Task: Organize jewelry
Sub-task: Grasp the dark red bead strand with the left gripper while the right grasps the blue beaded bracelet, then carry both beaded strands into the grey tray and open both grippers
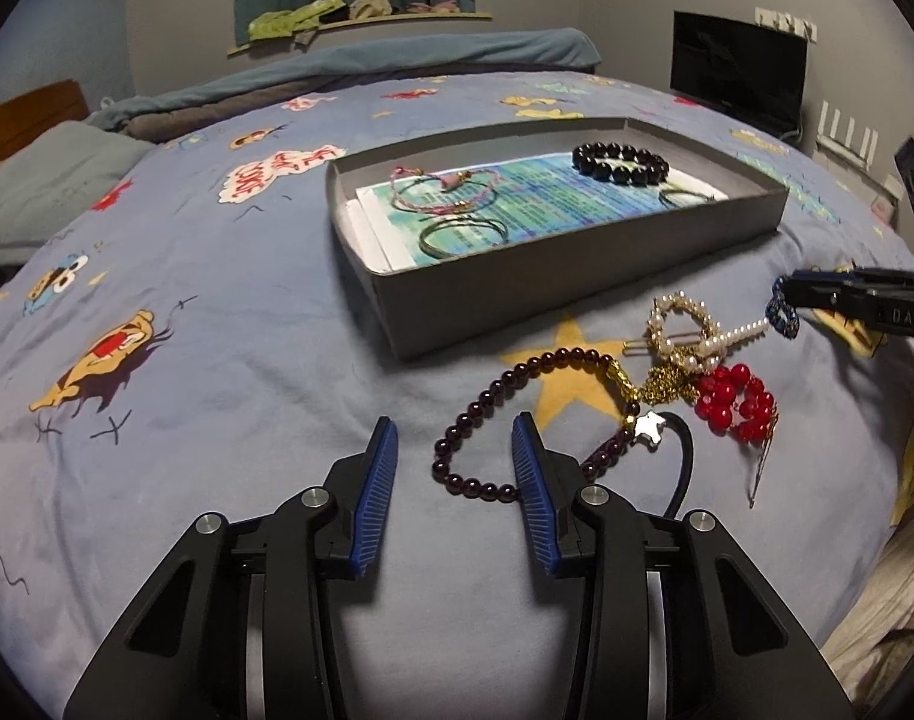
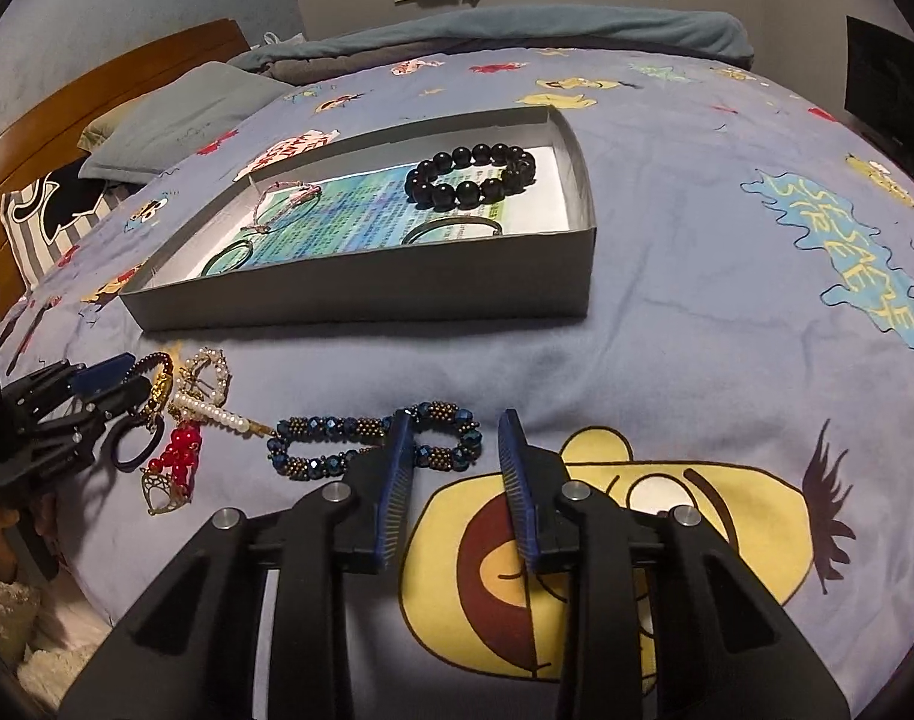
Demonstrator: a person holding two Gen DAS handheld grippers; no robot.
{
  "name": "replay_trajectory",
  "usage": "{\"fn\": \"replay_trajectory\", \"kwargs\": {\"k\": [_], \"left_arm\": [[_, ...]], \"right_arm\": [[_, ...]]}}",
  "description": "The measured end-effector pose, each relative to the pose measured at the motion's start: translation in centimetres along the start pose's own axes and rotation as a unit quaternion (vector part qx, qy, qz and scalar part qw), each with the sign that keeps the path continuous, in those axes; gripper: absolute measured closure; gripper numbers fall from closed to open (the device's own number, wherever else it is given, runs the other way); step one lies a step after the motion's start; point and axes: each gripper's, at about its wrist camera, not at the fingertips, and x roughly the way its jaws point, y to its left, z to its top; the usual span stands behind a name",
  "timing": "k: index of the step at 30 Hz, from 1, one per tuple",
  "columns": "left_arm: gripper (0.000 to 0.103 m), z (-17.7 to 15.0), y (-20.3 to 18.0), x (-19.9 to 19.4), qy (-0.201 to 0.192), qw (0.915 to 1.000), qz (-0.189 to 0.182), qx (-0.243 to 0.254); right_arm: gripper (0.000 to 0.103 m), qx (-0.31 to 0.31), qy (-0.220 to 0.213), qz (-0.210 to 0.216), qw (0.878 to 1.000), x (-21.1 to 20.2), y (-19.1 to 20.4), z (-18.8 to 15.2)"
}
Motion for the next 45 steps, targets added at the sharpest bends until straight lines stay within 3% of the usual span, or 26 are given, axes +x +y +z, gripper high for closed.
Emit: {"fn": "replay_trajectory", "kwargs": {"k": [3, 5, 7, 11, 20, 32, 37, 45], "left_arm": [[0.066, 0.0, 0.0, 0.0, 0.002, 1.0000, -0.002, 0.001], [0.077, 0.0, -0.2, -0.1, 0.000, 1.0000, 0.000, 0.005], [0.084, 0.1, -0.4, -0.3, -0.002, 0.9999, 0.008, 0.010], [0.097, 0.1, -0.6, -0.7, -0.008, 0.9996, 0.018, 0.020], [0.097, 0.9, -1.0, -4.2, -0.048, 0.9982, 0.009, 0.036], [0.097, 5.4, -0.3, -9.0, -0.106, 0.9935, -0.002, 0.041], [0.097, 7.8, -0.4, -9.0, -0.118, 0.9918, -0.009, 0.049], [0.097, 10.1, -1.0, -5.3, -0.114, 0.9921, -0.036, 0.039]], "right_arm": [[0.082, 0.000, 0.001, 0.009, 1.000, 0.1, 0.0, -0.1], [0.085, -0.003, 0.000, 0.009, 1.000, -0.1, 0.2, -0.1], [0.094, -0.004, -0.003, 0.020, 1.000, -0.3, 0.4, -0.2], [0.096, -0.022, -0.011, 0.010, 1.000, -0.9, 1.1, -0.2], [0.096, -0.042, -0.063, 0.013, 0.997, -4.4, 2.0, 0.5], [0.096, -0.083, -0.117, 0.014, 0.990, -8.8, 3.8, 4.5], [0.096, -0.087, -0.131, 0.020, 0.987, -8.9, 4.6, 6.5], [0.096, -0.066, -0.127, 0.056, 0.988, -5.7, 5.8, 9.3]]}}
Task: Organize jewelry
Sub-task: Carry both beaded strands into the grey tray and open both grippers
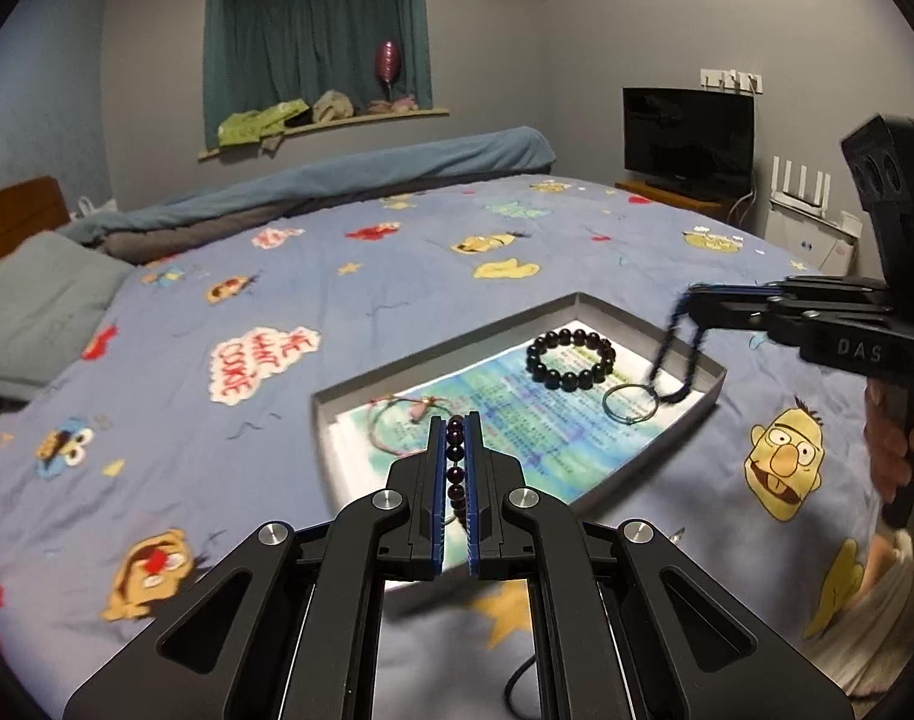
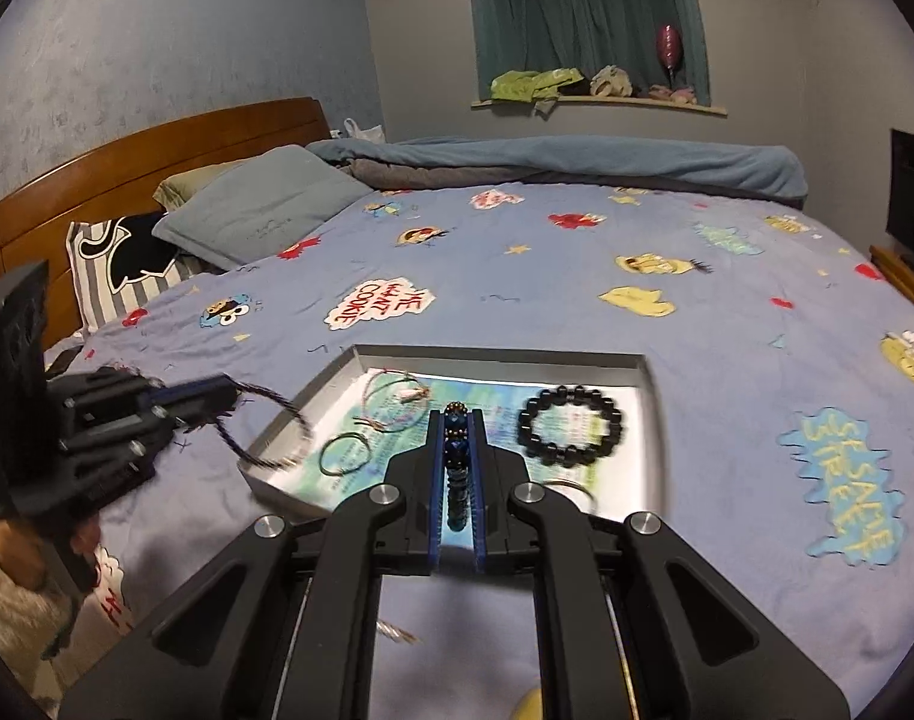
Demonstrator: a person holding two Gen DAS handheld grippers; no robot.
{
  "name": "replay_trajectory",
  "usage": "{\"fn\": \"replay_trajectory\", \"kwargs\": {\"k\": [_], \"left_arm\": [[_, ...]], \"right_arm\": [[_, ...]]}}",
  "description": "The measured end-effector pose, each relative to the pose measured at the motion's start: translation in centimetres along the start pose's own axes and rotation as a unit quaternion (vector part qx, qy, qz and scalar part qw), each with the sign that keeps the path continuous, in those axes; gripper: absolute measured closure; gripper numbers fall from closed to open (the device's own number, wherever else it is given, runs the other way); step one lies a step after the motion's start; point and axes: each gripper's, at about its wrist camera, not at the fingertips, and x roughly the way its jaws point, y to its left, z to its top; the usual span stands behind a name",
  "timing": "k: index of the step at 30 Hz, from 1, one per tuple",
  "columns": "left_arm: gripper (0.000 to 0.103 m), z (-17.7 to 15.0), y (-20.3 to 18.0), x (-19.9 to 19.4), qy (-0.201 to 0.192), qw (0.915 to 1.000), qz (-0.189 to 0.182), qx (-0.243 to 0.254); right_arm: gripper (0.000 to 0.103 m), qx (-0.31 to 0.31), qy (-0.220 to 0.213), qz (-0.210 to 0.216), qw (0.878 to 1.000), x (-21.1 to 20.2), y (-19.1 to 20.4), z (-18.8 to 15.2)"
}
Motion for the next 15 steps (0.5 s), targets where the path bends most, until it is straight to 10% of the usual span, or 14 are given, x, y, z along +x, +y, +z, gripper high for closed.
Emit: {"fn": "replay_trajectory", "kwargs": {"k": [15], "left_arm": [[0.097, -3.9, 3.2, 5.8, 0.089, 0.9917, -0.022, -0.090]], "right_arm": [[0.096, 0.049, 0.094, 0.005, 0.994, 7.1, -1.4, -3.6]]}}
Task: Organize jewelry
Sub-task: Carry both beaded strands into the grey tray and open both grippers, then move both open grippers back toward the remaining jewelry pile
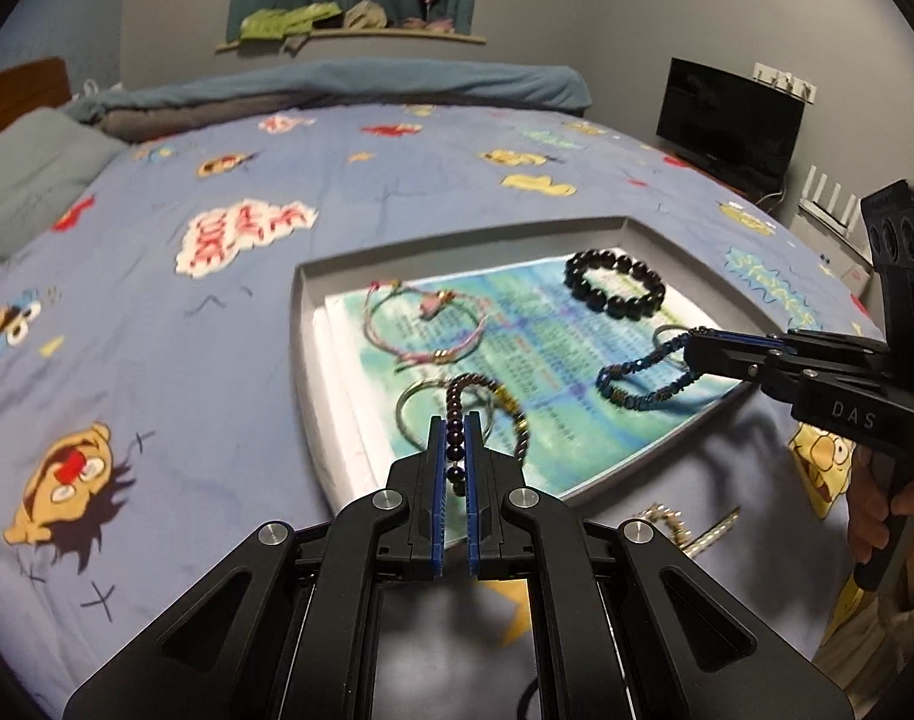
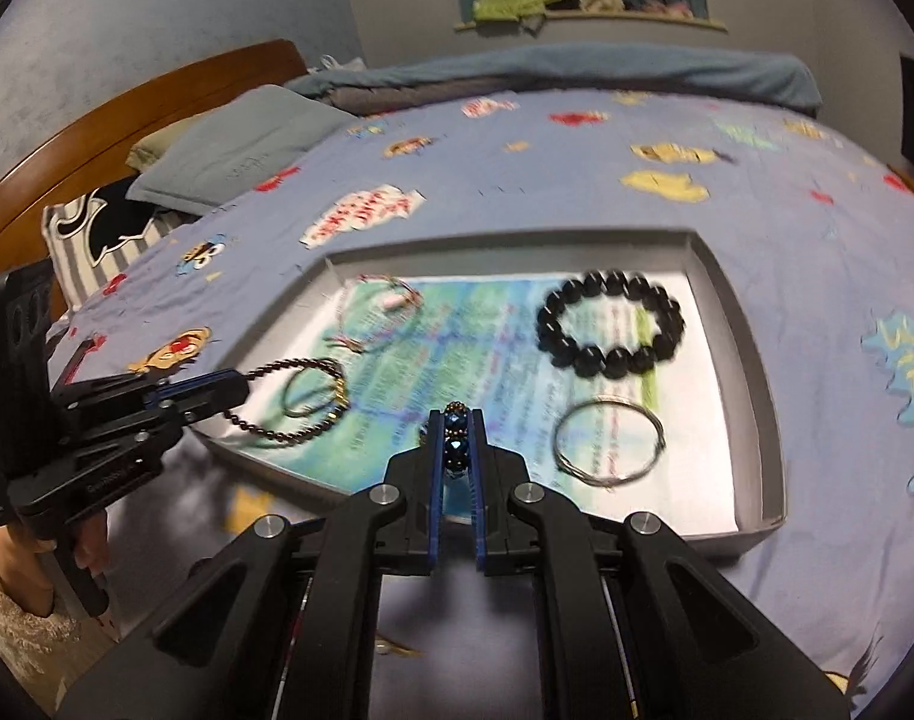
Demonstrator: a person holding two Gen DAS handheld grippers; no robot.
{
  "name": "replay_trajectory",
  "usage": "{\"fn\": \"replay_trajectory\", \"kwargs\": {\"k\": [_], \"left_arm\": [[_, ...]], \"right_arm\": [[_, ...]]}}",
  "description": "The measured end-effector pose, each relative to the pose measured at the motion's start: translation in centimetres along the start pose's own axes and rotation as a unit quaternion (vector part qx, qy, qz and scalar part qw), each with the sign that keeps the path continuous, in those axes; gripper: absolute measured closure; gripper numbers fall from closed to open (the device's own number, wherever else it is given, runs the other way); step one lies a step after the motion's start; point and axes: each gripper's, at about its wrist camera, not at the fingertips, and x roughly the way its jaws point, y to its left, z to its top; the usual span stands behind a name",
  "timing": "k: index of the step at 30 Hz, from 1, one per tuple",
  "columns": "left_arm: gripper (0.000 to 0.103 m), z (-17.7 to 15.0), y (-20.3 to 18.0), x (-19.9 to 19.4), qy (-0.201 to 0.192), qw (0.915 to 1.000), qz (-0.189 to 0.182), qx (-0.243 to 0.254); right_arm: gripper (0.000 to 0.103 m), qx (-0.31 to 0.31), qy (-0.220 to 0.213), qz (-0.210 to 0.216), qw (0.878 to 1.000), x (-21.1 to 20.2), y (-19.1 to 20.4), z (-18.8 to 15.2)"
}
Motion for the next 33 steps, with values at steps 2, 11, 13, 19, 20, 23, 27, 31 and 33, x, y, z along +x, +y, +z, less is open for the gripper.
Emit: {"fn": "replay_trajectory", "kwargs": {"k": [2, 11, 13, 19, 20, 23, 27, 31, 33], "left_arm": [[0.097, -0.1, -0.1, 0.2, 0.002, 1.0000, -0.003, 0.003], [0.097, 0.1, -1.7, 1.4, 0.009, 0.9995, 0.003, 0.030], [0.097, 0.1, -1.7, 1.5, 0.010, 0.9995, 0.005, 0.030], [0.075, 0.2, -1.7, 1.0, 0.002, 0.9996, 0.011, 0.026], [0.074, 0.1, -1.7, 0.8, -0.003, 0.9995, 0.013, 0.027], [0.074, 0.0, -1.8, 0.3, -0.007, 0.9993, 0.022, 0.031], [0.074, 0.1, -1.9, -0.6, -0.016, 0.9991, 0.025, 0.030], [0.074, 0.1, -2.0, -1.5, -0.022, 0.9986, 0.034, 0.033], [0.074, 0.1, -1.9, -1.9, -0.025, 0.9987, 0.035, 0.029]], "right_arm": [[0.096, 0.011, 0.007, 0.002, 1.000, 0.5, -0.5, -0.1], [0.096, 0.008, 0.011, -0.003, 1.000, 0.9, -0.2, 0.1], [0.096, 0.009, 0.010, -0.004, 1.000, 0.9, -0.2, 0.1], [0.075, 0.013, 0.003, -0.010, 1.000, 0.3, -0.4, 0.0], [0.073, 0.013, -0.001, -0.013, 1.000, 0.1, -0.4, 0.0], [0.073, 0.015, -0.005, -0.017, 1.000, -0.3, -0.6, 0.0], [0.068, 0.012, -0.010, -0.023, 1.000, -1.1, -0.6, -0.3], [0.068, 0.006, -0.017, -0.032, 0.999, -1.9, -0.5, -0.5], [0.064, 0.004, -0.020, -0.038, 0.999, -2.4, -0.4, -0.6]]}}
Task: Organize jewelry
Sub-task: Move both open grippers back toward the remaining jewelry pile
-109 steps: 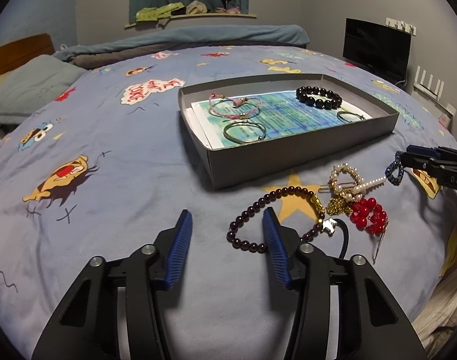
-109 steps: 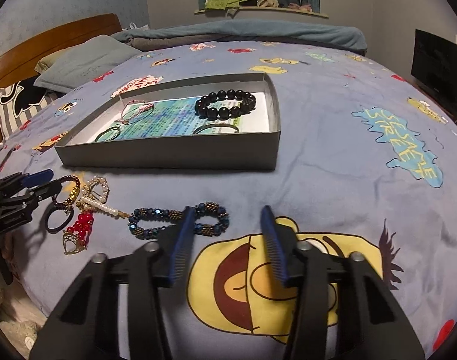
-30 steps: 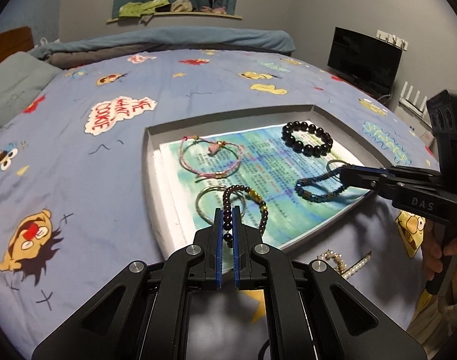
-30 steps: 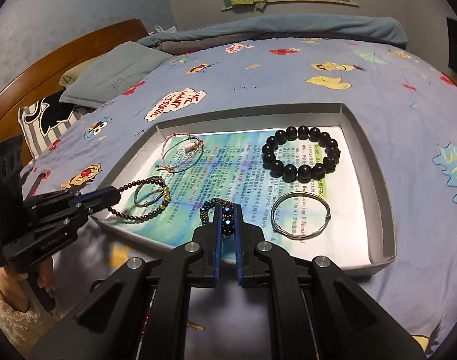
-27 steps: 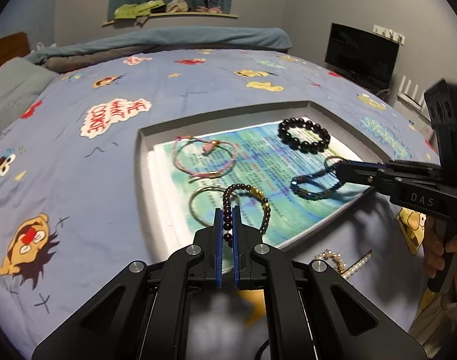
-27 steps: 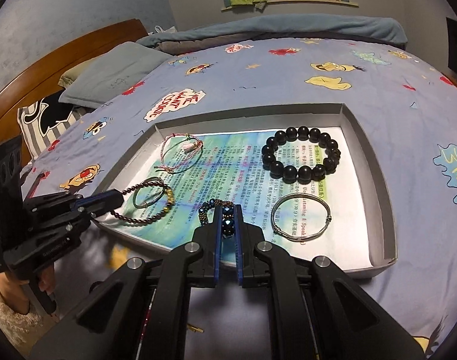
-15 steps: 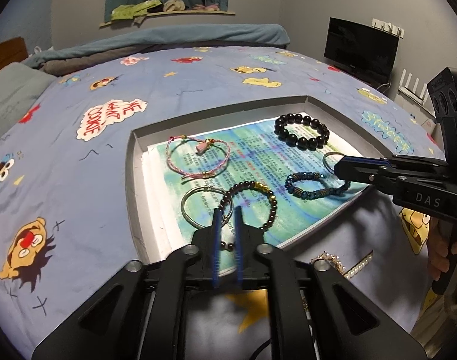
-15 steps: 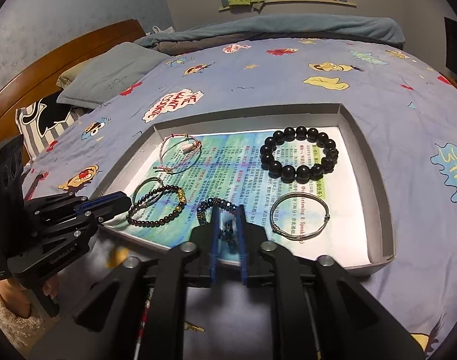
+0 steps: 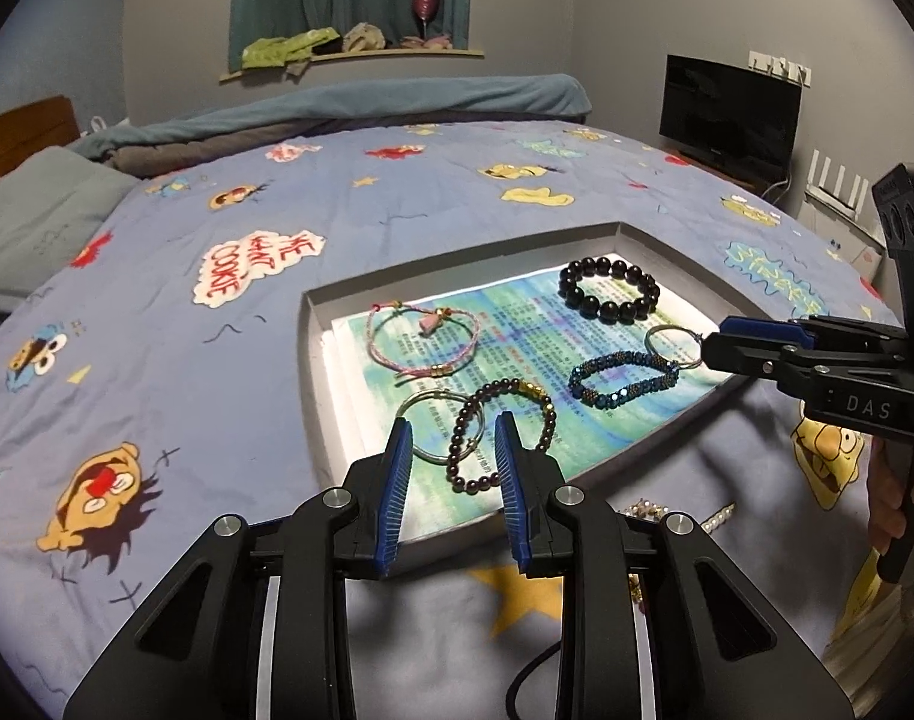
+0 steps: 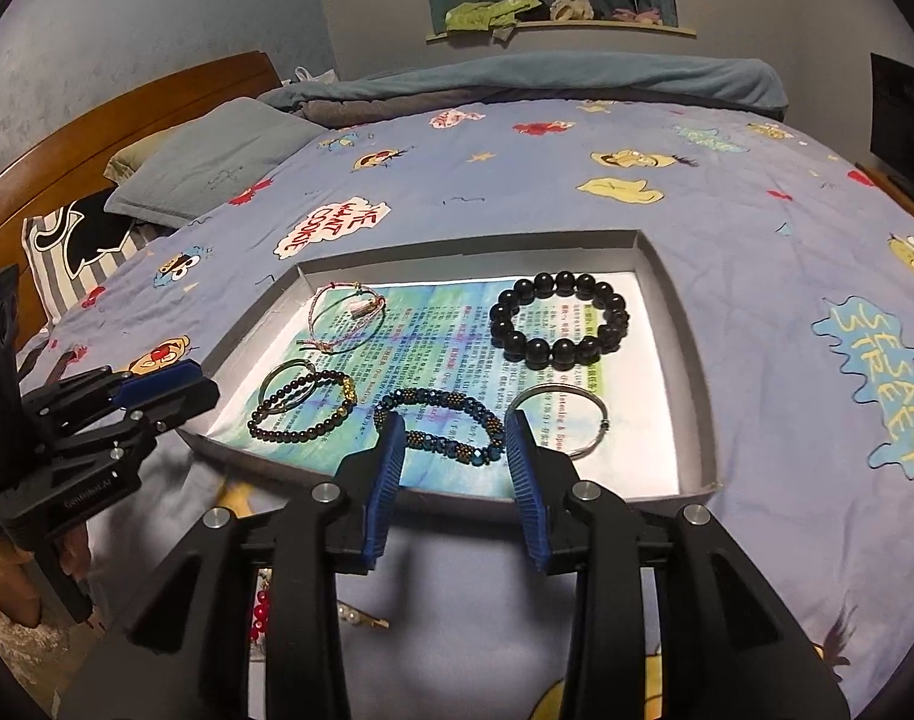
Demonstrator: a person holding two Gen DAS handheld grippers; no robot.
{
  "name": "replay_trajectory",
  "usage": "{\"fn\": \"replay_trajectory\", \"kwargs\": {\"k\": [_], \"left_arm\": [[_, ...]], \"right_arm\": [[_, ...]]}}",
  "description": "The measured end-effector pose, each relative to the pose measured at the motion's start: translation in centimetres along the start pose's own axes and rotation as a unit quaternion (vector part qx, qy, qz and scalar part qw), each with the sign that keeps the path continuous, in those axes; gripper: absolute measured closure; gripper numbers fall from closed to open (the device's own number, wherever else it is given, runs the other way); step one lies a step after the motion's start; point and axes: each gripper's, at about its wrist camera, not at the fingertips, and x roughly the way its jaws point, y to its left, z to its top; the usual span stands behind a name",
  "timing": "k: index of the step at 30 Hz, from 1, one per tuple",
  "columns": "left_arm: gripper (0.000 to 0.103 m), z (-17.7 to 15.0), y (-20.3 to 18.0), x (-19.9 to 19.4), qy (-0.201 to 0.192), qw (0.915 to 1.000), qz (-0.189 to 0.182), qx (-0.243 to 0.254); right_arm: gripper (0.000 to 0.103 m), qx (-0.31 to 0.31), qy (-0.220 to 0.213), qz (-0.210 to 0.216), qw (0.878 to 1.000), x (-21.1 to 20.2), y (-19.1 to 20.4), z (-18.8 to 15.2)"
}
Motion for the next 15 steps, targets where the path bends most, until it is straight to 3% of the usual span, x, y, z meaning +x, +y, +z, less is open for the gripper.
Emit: {"fn": "replay_trajectory", "kwargs": {"k": [5, 10, 11, 13, 15], "left_arm": [[0.070, -0.3, 0.0, -0.9, -0.004, 0.9999, 0.012, 0.004], [0.059, -0.8, 0.1, -1.8, -0.009, 0.9997, 0.022, 0.006], [0.048, -0.9, 0.1, -2.0, -0.009, 0.9996, 0.025, 0.005], [0.037, -1.2, 0.3, -2.5, -0.017, 0.9993, 0.034, 0.002], [0.036, -1.6, 0.5, -3.2, -0.024, 0.9989, 0.039, 0.001]], "right_arm": [[0.059, -0.010, -0.012, -0.021, 1.000, -1.3, 0.2, -0.4], [0.042, -0.021, -0.020, -0.039, 0.999, -2.2, 0.5, -0.9], [0.034, -0.023, -0.022, -0.045, 0.998, -2.4, 0.6, -1.1], [0.022, -0.023, -0.029, -0.053, 0.998, -2.8, 0.7, -1.3], [0.008, -0.022, -0.046, -0.077, 0.996, -3.5, 0.8, -1.6]]}}
